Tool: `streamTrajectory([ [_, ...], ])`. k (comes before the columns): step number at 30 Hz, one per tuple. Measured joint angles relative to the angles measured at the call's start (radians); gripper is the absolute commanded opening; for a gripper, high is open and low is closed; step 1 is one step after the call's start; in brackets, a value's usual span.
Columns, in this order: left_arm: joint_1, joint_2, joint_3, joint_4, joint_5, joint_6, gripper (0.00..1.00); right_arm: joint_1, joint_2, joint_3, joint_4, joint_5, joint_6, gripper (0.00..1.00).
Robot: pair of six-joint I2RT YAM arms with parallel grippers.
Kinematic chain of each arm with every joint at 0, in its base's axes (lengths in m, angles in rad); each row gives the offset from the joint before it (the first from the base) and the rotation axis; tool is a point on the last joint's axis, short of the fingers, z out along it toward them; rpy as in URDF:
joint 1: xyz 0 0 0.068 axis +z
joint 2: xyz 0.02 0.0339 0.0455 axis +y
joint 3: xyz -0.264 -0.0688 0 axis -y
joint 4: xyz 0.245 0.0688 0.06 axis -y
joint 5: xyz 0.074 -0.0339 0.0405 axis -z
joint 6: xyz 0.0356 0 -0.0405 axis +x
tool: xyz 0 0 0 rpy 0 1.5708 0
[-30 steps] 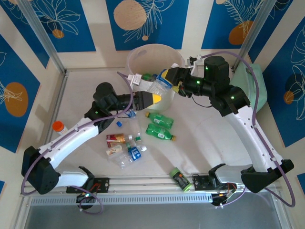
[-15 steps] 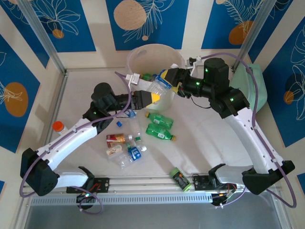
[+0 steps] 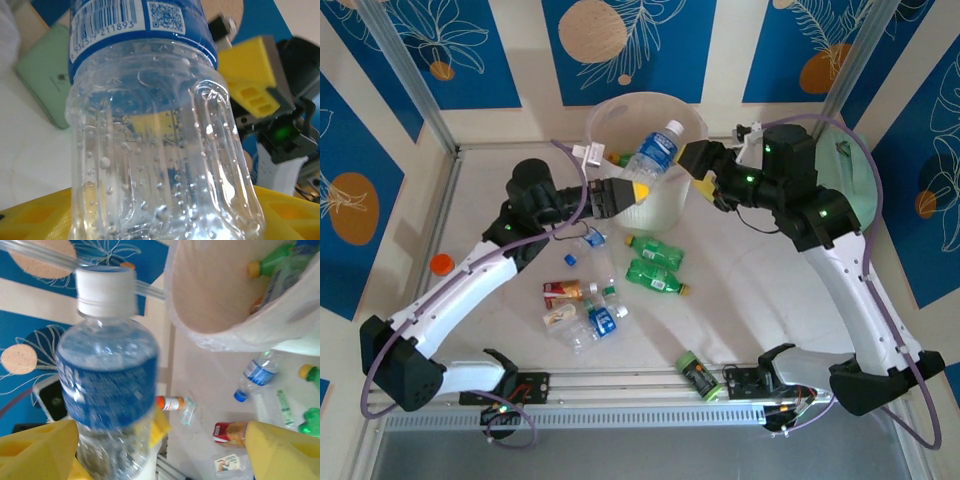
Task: Put the plastic bottles in the bin
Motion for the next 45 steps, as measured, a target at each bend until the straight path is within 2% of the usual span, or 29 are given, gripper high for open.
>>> streamTrajectory([
  [5, 0.089, 0.052, 0.175, -0.149, -0.074, 0.066, 0.67, -0.020, -0.042, -0.005, -0.071, 0.031, -0.026, 0.86],
  [9, 0.141, 0.163, 0.365, -0.293, -0.144, 0.138, 0.67, -0.020, -0.098, -0.054, -0.097, 0.037, -0.033, 0.86],
  [15, 0.154, 0.373, 0.605, -0.507, -0.227, 0.249, 0.64, -0.020, -0.156, -0.149, -0.135, 0.053, -0.034, 0.86],
  [19, 0.154, 0.483, 0.681, -0.599, -0.243, 0.278, 0.64, -0.020, -0.177, -0.200, -0.153, 0.059, -0.037, 0.86],
  [23, 0.154, 0.535, 0.707, -0.632, -0.251, 0.286, 0.76, -0.020, -0.190, -0.230, -0.176, 0.064, -0.049, 0.86],
  [28, 0.154, 0.536, 0.730, -0.640, -0.253, 0.282, 0.82, -0.020, -0.196, -0.250, -0.193, 0.075, -0.064, 0.86],
  [37, 0.151, 0.509, 0.729, -0.640, -0.269, 0.282, 0.86, -0.019, -0.188, -0.254, -0.196, 0.076, -0.090, 0.86],
  [42, 0.151, 0.373, 0.665, -0.631, -0.303, 0.285, 0.89, 0.016, -0.160, -0.254, -0.197, 0.090, -0.114, 0.85],
  [45, 0.151, 0.242, 0.573, -0.620, -0.335, 0.304, 0.91, 0.083, -0.128, -0.246, -0.211, 0.130, -0.139, 0.85],
])
